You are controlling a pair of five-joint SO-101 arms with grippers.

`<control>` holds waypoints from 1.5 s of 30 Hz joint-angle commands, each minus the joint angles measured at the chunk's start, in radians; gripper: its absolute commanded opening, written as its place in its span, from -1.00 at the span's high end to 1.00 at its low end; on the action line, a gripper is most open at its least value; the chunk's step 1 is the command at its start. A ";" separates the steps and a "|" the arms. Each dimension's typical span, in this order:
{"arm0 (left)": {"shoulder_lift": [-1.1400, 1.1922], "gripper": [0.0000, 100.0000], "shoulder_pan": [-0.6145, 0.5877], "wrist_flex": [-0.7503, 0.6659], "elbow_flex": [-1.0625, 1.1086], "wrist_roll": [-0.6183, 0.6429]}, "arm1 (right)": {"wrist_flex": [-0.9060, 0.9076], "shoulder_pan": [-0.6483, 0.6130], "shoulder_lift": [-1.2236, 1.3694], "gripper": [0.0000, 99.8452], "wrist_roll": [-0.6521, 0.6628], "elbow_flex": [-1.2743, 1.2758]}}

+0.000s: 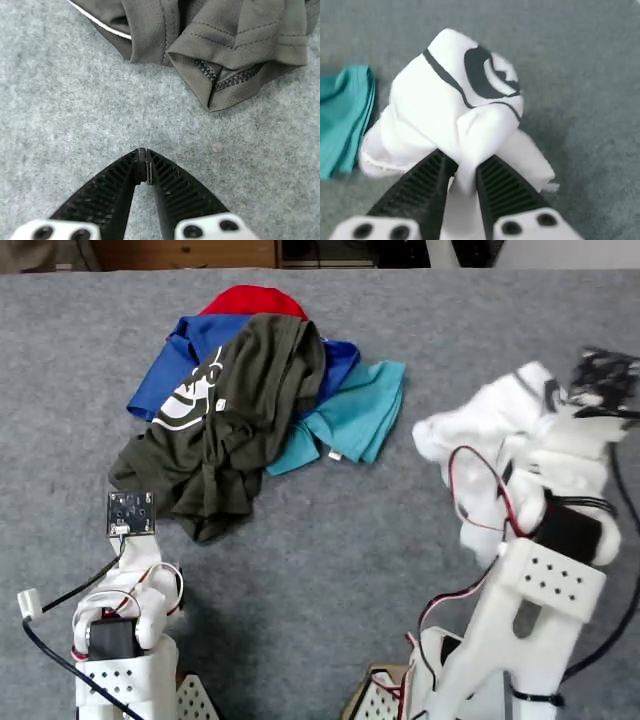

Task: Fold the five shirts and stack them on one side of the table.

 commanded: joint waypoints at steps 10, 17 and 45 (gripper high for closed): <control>-0.002 0.96 -0.002 0.006 0.014 -0.002 | -0.043 -0.271 -0.025 0.97 0.044 0.295; -0.002 0.96 -0.002 0.006 0.014 -0.002 | -0.078 -0.285 -0.025 0.41 0.043 0.361; -0.002 0.96 -0.002 0.006 0.014 -0.002 | -0.080 -0.285 -0.022 0.29 0.046 0.332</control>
